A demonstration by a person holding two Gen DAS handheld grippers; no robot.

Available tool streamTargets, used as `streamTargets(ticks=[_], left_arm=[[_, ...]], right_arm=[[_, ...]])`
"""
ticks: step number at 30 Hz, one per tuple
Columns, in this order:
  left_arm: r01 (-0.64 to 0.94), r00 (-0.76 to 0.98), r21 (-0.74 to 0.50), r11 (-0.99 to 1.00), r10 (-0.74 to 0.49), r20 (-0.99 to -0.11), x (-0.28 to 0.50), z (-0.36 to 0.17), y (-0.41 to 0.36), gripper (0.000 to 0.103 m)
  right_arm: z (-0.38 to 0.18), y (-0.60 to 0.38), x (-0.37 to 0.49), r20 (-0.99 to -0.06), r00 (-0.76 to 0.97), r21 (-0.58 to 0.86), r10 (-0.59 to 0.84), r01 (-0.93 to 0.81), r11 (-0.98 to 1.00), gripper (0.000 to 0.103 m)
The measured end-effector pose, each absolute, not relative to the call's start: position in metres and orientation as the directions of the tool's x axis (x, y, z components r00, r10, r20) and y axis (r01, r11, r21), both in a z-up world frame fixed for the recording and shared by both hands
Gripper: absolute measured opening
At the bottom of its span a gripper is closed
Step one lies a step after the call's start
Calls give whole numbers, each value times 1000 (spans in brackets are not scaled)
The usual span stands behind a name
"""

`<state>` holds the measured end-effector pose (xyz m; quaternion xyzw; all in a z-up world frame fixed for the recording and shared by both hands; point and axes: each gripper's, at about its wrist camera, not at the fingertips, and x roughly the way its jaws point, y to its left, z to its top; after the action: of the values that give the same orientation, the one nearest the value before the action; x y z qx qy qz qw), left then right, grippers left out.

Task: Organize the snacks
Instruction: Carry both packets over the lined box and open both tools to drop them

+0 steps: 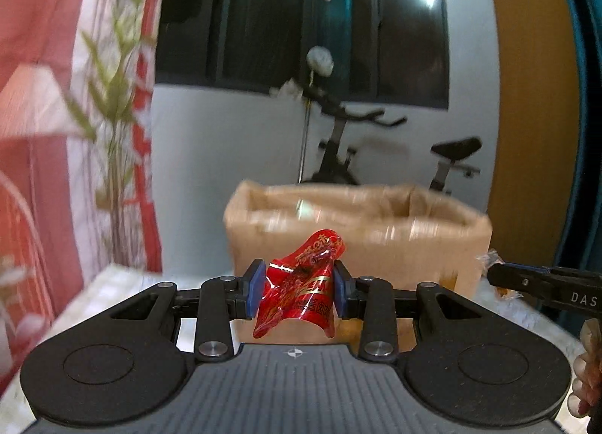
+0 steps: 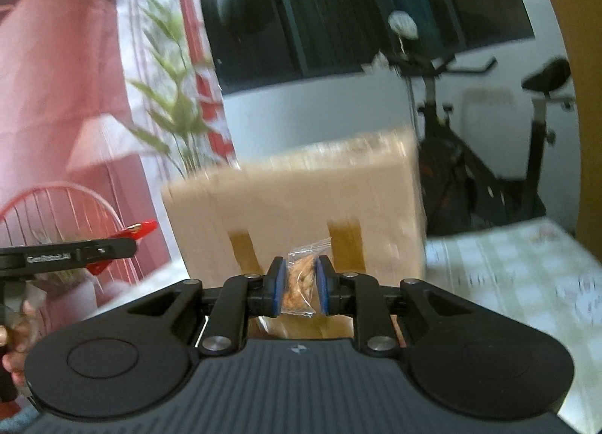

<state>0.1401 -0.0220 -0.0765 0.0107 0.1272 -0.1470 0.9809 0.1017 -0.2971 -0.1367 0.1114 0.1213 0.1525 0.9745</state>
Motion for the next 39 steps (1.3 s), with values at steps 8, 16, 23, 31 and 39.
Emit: streamTargets(ticks=[8,16,23,31,39], left_arm=[[350,918,48,936,-332,-218,193,-39,-57,39],[358,903,86,930,-321,-286,248,-43,-98,44],[374,870,90,923,-315,-380,273,-57,-104,67],[316,879,14,949,-287,-382,252,-58,-62,68],[271,900,-13,963,-258,-350,216,-47,-16,68]], right_arm=[[-79,-300,144,-119,938,216,326,-296,931,19],[-60,-294,219,-212,948,160,238,-206,965,19],[-79,-307,236,-294,936,198,191,-136,971,29],[-77,-313,214,-256,943,194,210,-163,967,38],[-85,-318,179,-188,953,240,238,-191,952,38]])
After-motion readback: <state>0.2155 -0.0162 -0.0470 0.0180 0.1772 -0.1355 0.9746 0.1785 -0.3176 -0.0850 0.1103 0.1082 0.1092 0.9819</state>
